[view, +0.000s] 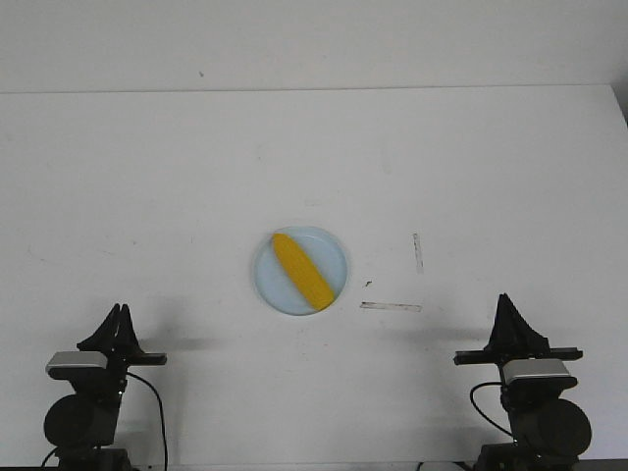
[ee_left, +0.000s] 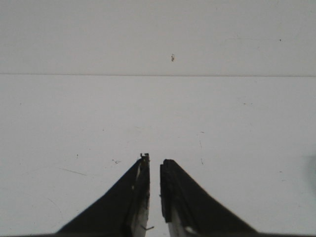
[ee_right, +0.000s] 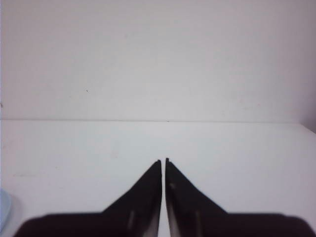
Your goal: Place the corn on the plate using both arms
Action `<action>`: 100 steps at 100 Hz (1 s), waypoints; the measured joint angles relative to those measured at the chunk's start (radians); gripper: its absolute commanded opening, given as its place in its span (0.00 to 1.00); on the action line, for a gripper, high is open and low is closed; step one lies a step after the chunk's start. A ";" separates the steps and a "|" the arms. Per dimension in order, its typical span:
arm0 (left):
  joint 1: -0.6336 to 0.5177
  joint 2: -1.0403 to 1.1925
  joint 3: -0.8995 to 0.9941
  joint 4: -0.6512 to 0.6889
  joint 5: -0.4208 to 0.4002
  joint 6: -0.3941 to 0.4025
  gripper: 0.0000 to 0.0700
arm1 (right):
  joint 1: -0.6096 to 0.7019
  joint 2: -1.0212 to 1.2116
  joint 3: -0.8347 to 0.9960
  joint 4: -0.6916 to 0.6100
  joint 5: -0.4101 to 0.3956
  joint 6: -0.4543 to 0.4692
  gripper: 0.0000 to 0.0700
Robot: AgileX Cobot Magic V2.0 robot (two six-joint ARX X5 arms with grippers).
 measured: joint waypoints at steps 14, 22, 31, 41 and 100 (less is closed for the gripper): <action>0.000 0.000 0.000 0.000 0.000 0.000 0.06 | 0.000 0.000 -0.079 0.106 0.000 0.000 0.02; 0.000 0.000 0.000 0.000 0.000 0.000 0.06 | 0.000 0.000 -0.126 0.194 0.000 0.000 0.02; 0.000 0.000 0.000 0.000 0.000 0.000 0.06 | 0.000 0.000 -0.173 0.270 0.000 0.000 0.02; 0.000 0.000 0.000 0.000 0.000 0.000 0.06 | 0.000 0.000 -0.178 0.240 -0.009 0.001 0.02; 0.000 0.000 0.000 0.000 0.000 0.000 0.06 | 0.000 0.000 -0.178 0.175 -0.077 0.001 0.02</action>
